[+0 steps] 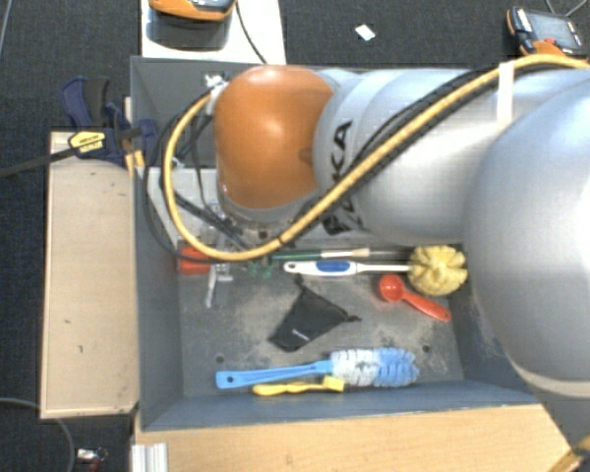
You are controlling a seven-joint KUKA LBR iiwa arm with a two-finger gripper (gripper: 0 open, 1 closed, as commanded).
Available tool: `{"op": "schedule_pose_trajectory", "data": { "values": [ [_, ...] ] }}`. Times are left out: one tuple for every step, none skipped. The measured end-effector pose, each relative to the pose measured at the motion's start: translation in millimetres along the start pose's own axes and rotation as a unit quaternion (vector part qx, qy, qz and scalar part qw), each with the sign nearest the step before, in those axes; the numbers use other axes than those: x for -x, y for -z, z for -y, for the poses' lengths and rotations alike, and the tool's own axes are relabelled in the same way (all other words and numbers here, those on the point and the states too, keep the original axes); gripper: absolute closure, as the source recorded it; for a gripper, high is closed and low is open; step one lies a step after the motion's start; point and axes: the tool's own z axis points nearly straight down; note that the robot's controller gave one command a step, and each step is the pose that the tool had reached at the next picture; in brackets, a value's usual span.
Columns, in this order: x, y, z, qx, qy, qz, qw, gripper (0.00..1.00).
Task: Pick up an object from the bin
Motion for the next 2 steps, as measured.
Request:
{"op": "schedule_pose_trajectory", "data": {
  "values": [
    [-20.9,-87.4,69.5,-0.001,0.02,-0.0032,0.9998,0.0],
    [-6.0,-84.3,53.0,0.004,0.06,0.0083,0.9981,0.0]
  ]
}}
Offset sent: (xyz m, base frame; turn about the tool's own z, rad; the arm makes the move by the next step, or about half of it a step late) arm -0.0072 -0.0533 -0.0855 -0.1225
